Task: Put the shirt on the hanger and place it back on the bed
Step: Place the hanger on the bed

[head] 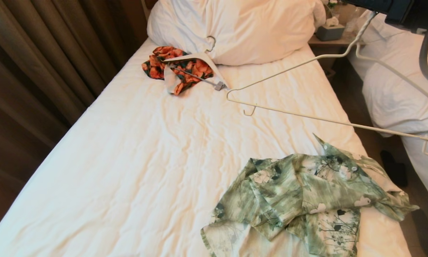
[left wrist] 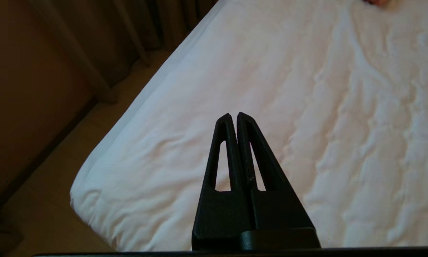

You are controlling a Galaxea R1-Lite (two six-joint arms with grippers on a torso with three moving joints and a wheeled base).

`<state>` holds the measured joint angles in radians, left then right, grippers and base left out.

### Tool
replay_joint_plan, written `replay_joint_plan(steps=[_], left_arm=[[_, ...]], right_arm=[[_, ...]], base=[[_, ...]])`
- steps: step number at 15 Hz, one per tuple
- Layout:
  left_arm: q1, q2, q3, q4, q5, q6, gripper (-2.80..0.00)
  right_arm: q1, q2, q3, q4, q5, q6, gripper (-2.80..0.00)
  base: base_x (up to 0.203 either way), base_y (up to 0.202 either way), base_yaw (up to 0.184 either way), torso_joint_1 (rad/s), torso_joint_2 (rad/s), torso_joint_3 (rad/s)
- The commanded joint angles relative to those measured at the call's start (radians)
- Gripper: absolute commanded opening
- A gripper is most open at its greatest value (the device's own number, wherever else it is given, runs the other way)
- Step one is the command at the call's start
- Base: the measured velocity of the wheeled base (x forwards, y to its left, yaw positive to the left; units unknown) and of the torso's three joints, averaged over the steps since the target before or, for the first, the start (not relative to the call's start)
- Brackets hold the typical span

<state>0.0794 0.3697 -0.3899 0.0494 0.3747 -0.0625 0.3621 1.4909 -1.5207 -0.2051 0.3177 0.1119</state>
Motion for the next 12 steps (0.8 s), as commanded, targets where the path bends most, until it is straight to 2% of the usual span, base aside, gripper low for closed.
replay_joint_plan(steps=[1, 4, 6, 8, 10, 12], left_arm=[[0.017, -0.082, 0.065, -0.003, -0.008, 0.029, -2.8], [0.02, -0.092, 0.186, -0.053, -0.054, 0.054, -2.8], [0.02, -0.092, 0.284, -0.186, -0.15, 0.081, -2.8], [0.02, -0.093, 0.389, -0.355, -0.191, 0.171, -2.8], [0.019, -0.094, 0.381, -0.355, -0.277, 0.178, -2.8], [0.018, -0.094, 0.376, -0.317, -0.284, 0.181, -2.8]], right_arm=[[0.0, -0.023, 0.016, -0.002, 0.003, 0.0, -2.8], [0.0, -0.05, 0.065, -0.007, 0.003, 0.0, -2.8], [-0.002, -0.052, 0.069, -0.007, 0.003, -0.001, -2.8], [-0.006, -0.067, 0.082, -0.007, 0.003, -0.001, -2.8], [-0.009, -0.07, 0.082, -0.003, 0.003, -0.001, -2.8], [-0.009, -0.071, 0.084, 0.001, 0.003, -0.001, -2.8]], base=[[0.0, 0.0, 0.0, 0.0, 0.0, 0.0], [0.0, 0.0, 0.0, 0.0, 0.0, 0.0], [0.0, 0.0, 0.0, 0.0, 0.0, 0.0], [0.0, 0.0, 0.0, 0.0, 0.0, 0.0], [0.0, 0.0, 0.0, 0.0, 0.0, 0.0], [0.0, 0.0, 0.0, 0.0, 0.0, 0.0]])
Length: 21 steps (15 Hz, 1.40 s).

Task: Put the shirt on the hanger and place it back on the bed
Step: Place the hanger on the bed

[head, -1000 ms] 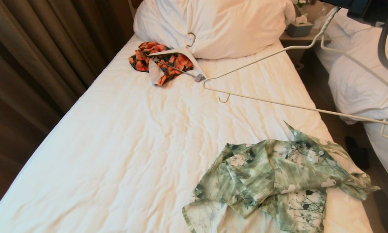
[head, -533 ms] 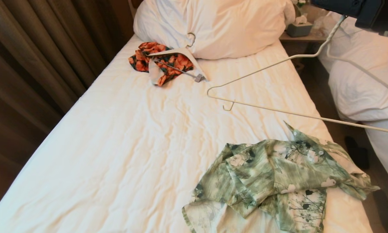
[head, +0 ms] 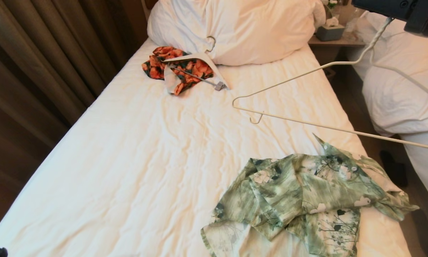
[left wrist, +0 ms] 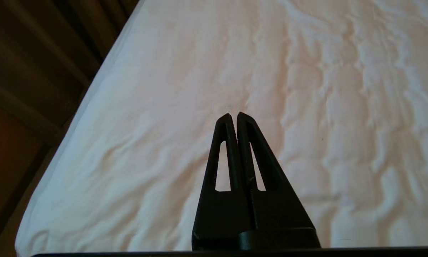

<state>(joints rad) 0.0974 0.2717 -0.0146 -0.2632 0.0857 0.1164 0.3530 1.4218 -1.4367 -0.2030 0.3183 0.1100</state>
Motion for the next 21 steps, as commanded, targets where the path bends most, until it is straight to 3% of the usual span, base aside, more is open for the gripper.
replay_joint_plan(steps=[1, 5, 7, 13, 18, 21], left_arm=[[-0.011, 0.001, -0.022, 0.027, -0.014, -0.003, -2.8], [-0.084, -0.167, -0.122, 0.343, -0.043, -0.001, -2.8], [-0.091, -0.271, -0.107, 0.411, -0.064, 0.007, -2.8], [-0.094, -0.272, 0.018, 0.27, -0.124, 0.013, -2.8], [-0.094, -0.272, 0.015, 0.26, -0.088, -0.122, -2.8], [-0.094, -0.272, 0.015, 0.26, -0.087, -0.123, -2.8]], right_arm=[[0.0, -0.005, 0.009, -0.002, 0.002, 0.0, -2.8], [0.0, -0.011, 0.024, -0.001, 0.001, -0.013, -2.8], [0.003, -0.011, 0.022, -0.004, 0.001, -0.015, -2.8], [0.001, -0.023, 0.022, -0.009, 0.001, -0.021, -2.8], [0.0, -0.093, 0.047, 0.0, 0.001, -0.03, -2.8], [0.002, -0.122, 0.118, -0.011, 0.006, -0.131, -2.8]], base=[[0.0, 0.0, 0.0, 0.0, 0.0, 0.0], [0.0, 0.0, 0.0, 0.0, 0.0, 0.0], [0.0, 0.0, 0.0, 0.0, 0.0, 0.0], [0.0, 0.0, 0.0, 0.0, 0.0, 0.0], [0.0, 0.0, 0.0, 0.0, 0.0, 0.0], [0.0, 0.0, 0.0, 0.0, 0.0, 0.0]])
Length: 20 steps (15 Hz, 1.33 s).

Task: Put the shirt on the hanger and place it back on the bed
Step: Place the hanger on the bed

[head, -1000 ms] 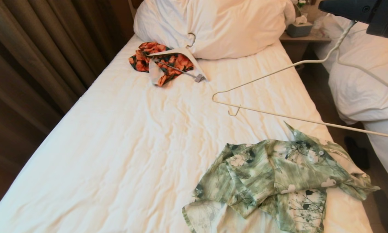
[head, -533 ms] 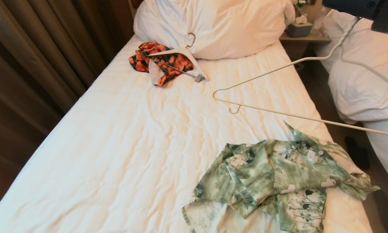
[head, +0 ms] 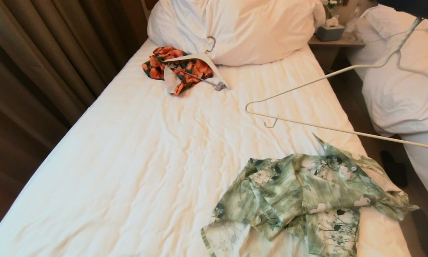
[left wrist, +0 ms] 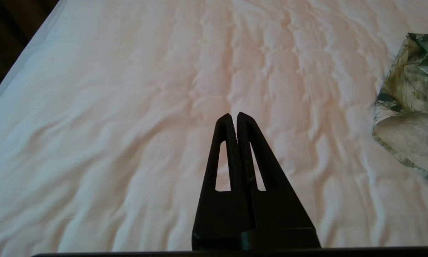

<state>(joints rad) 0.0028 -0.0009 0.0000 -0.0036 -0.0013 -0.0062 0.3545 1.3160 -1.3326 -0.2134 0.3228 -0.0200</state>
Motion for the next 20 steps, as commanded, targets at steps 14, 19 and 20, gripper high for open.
replay_joint_plan(steps=[14, 19, 20], left_arm=[[0.0, 0.001, 0.0, 0.001, 0.0, 0.0, -2.8], [0.0, 0.001, 0.0, 0.001, 0.0, 0.0, -2.8], [0.0, 0.001, 0.0, 0.001, 0.0, 0.0, -2.8]], right_arm=[[0.042, 0.235, 0.255, -0.513, 0.019, 0.082, -2.8], [0.043, 0.473, 0.159, -0.521, 0.032, 0.287, -2.8], [0.037, 0.509, 0.107, -0.503, 0.033, 0.364, -2.8]], base=[[0.0, 0.0, 0.0, 0.0, 0.0, 0.0], [0.0, 0.0, 0.0, 0.0, 0.0, 0.0], [0.0, 0.0, 0.0, 0.0, 0.0, 0.0]])
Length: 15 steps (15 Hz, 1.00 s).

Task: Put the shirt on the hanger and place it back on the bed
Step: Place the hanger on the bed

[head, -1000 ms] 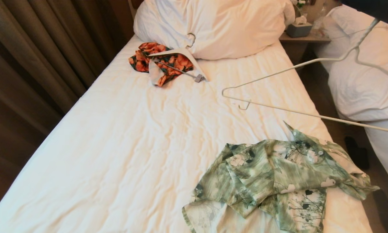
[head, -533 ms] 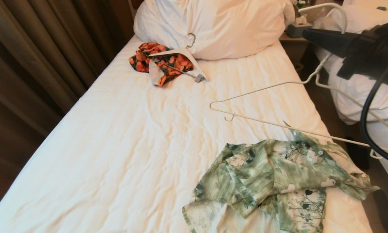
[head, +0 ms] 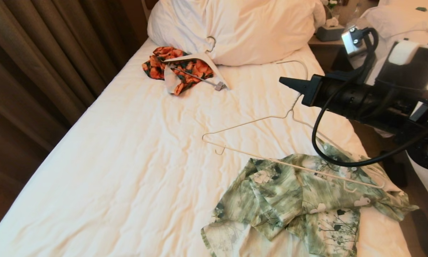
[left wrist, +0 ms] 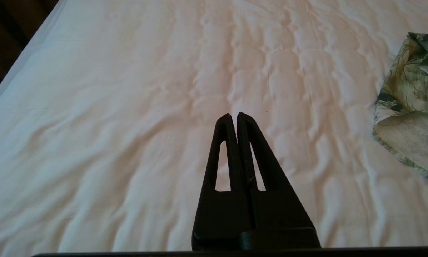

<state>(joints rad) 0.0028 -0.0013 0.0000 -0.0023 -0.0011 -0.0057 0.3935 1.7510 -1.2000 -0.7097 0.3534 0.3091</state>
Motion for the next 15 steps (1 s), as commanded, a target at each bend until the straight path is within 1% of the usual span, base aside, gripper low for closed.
replay_joint_plan(steps=[1, 2, 3, 6, 8, 9, 12, 13, 14, 15], left_arm=[[0.0, 0.001, 0.0, -0.001, 0.0, 0.0, -2.8], [0.0, 0.001, 0.0, -0.001, 0.0, 0.0, -2.8], [0.0, 0.001, 0.0, -0.001, 0.0, 0.0, -2.8], [0.0, 0.001, 0.0, -0.001, 0.0, -0.001, -2.8], [0.0, 0.001, 0.0, -0.001, 0.001, 0.0, -2.8], [0.0, 0.001, 0.001, -0.001, 0.0, 0.0, -2.8], [0.0, 0.001, 0.0, -0.001, 0.0, 0.0, -2.8], [0.0, 0.001, 0.001, -0.001, 0.0, 0.0, -2.8], [0.0, 0.001, 0.001, -0.001, 0.0, 0.0, -2.8], [0.0, 0.001, 0.0, -0.001, 0.001, 0.0, -2.8]], right_arm=[[-0.011, 0.111, -0.071, 0.036, 0.002, 0.056, -2.8], [-0.019, 0.154, -0.108, 0.073, 0.0, 0.065, -2.8], [-0.023, 0.203, -0.146, 0.088, -0.003, 0.068, 0.0], [-0.019, 0.349, -0.251, 0.11, -0.049, 0.072, 0.0], [-0.015, 0.386, -0.312, 0.181, -0.068, 0.072, 0.0], [-0.015, 0.382, -0.313, 0.211, -0.076, 0.073, 0.0], [-0.008, 0.417, -0.311, 0.231, -0.13, 0.072, 0.0], [-0.005, 0.436, -0.317, 0.236, -0.172, 0.071, 0.0], [0.003, 0.444, -0.319, 0.244, -0.193, 0.071, 0.0], [0.008, 0.44, -0.317, 0.25, -0.206, 0.071, -2.8]], base=[[0.0, 0.0, 0.0, 0.0, 0.0, 0.0], [0.0, 0.0, 0.0, 0.0, 0.0, 0.0], [0.0, 0.0, 0.0, 0.0, 0.0, 0.0], [0.0, 0.0, 0.0, 0.0, 0.0, 0.0], [0.0, 0.0, 0.0, 0.0, 0.0, 0.0], [0.0, 0.0, 0.0, 0.0, 0.0, 0.0], [0.0, 0.0, 0.0, 0.0, 0.0, 0.0], [0.0, 0.0, 0.0, 0.0, 0.0, 0.0], [0.0, 0.0, 0.0, 0.0, 0.0, 0.0], [0.0, 0.0, 0.0, 0.0, 0.0, 0.0]])
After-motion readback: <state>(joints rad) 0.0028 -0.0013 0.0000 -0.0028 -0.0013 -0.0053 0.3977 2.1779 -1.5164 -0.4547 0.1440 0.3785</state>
